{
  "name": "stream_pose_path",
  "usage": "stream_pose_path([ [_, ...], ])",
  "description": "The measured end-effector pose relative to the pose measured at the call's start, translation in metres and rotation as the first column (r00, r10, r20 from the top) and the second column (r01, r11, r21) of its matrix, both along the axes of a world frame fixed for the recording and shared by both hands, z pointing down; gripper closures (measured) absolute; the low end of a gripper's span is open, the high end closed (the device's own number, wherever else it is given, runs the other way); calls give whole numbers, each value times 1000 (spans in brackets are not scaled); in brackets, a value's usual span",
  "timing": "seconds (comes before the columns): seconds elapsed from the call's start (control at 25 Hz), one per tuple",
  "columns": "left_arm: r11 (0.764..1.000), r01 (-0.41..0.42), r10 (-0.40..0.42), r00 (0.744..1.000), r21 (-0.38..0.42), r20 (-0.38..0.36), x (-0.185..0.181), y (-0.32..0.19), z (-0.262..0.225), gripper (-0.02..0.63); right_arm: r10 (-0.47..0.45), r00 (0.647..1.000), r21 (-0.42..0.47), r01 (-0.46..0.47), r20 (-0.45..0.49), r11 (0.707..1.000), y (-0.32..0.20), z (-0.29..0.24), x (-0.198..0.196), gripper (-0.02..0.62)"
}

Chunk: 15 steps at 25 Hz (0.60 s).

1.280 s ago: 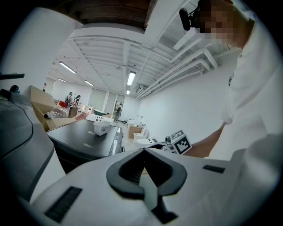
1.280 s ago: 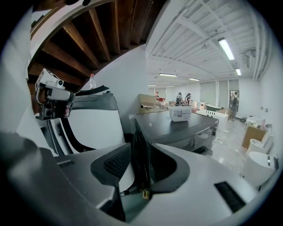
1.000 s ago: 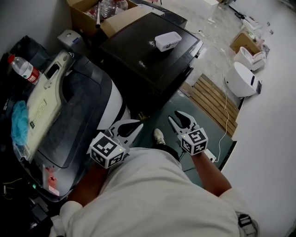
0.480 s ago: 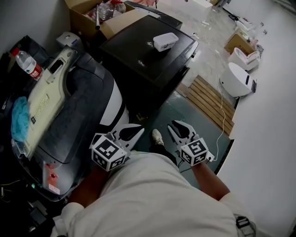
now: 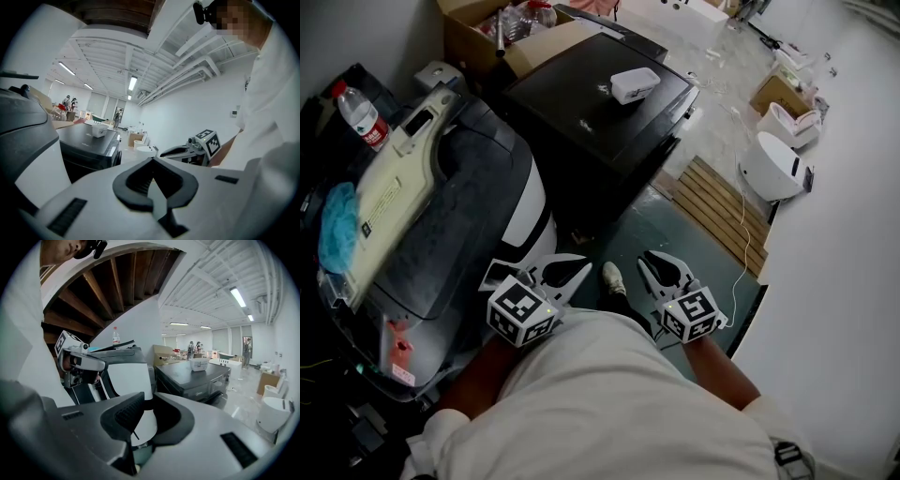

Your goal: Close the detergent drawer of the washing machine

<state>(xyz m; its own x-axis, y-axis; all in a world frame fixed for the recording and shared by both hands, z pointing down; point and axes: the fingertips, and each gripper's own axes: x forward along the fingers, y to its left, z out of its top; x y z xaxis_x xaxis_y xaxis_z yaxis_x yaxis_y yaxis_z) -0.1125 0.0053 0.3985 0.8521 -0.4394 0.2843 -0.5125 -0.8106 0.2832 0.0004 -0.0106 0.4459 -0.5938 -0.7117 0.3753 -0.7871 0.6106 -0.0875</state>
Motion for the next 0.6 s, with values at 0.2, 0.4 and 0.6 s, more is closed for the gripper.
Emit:
stream_pose_path([
  [0.2, 1000, 5, -5, 1000, -4, -3, 0, 2, 1, 609, -3, 1000, 12, 3, 3, 1000, 6, -5, -3, 563],
  [0.4, 1000, 9, -9, 1000, -12, -6, 0, 4, 2, 609, -24, 1000, 17, 24, -3, 1000, 12, -10, -8, 591],
  [0.6, 1000, 7, -8, 1000, -13, -10, 1, 5, 2, 609, -41, 999, 21, 41, -4, 999, 15, -14, -13, 591],
])
